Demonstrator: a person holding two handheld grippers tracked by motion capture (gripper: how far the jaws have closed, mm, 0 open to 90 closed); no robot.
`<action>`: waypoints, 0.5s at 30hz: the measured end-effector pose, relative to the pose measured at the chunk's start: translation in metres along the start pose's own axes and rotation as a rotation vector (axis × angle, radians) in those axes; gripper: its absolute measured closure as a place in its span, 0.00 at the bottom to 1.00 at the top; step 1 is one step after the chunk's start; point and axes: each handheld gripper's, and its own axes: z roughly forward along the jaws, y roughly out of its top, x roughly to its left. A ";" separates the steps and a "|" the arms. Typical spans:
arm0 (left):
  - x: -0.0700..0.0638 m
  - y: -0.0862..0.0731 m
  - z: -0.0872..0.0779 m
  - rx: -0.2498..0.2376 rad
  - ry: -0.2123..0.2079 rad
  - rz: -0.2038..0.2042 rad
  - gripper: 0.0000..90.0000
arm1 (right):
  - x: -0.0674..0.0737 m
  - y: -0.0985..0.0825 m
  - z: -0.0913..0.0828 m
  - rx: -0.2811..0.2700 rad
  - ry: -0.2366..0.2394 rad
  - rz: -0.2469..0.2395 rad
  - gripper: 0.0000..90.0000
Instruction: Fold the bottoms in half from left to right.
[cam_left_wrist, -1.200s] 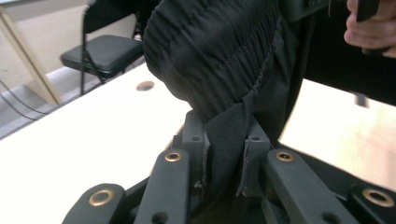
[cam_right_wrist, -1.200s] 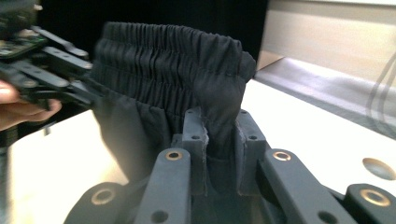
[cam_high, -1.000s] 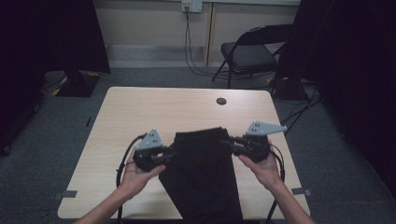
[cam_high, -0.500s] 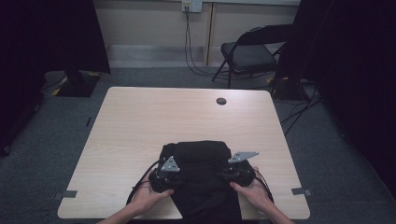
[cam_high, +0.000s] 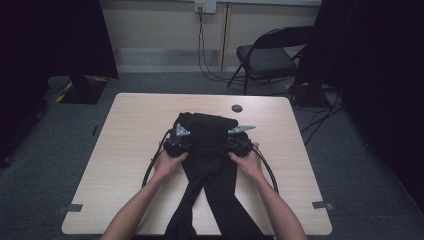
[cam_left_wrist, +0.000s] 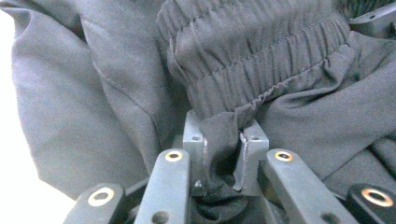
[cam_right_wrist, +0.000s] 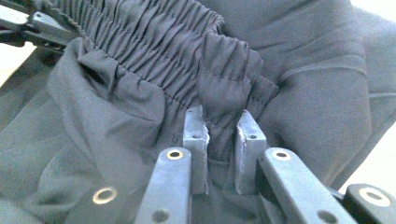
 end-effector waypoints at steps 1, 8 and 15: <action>0.006 0.002 0.007 -0.031 0.011 -0.040 0.86 | -0.003 0.008 0.008 -0.007 -0.029 0.013 0.87; 0.017 -0.002 0.002 -0.039 -0.061 -0.092 0.66 | -0.008 0.012 0.005 -0.011 -0.037 0.018 0.64; 0.017 -0.006 -0.036 -0.120 -0.072 -0.114 0.46 | -0.006 0.012 -0.024 -0.077 0.011 0.039 0.46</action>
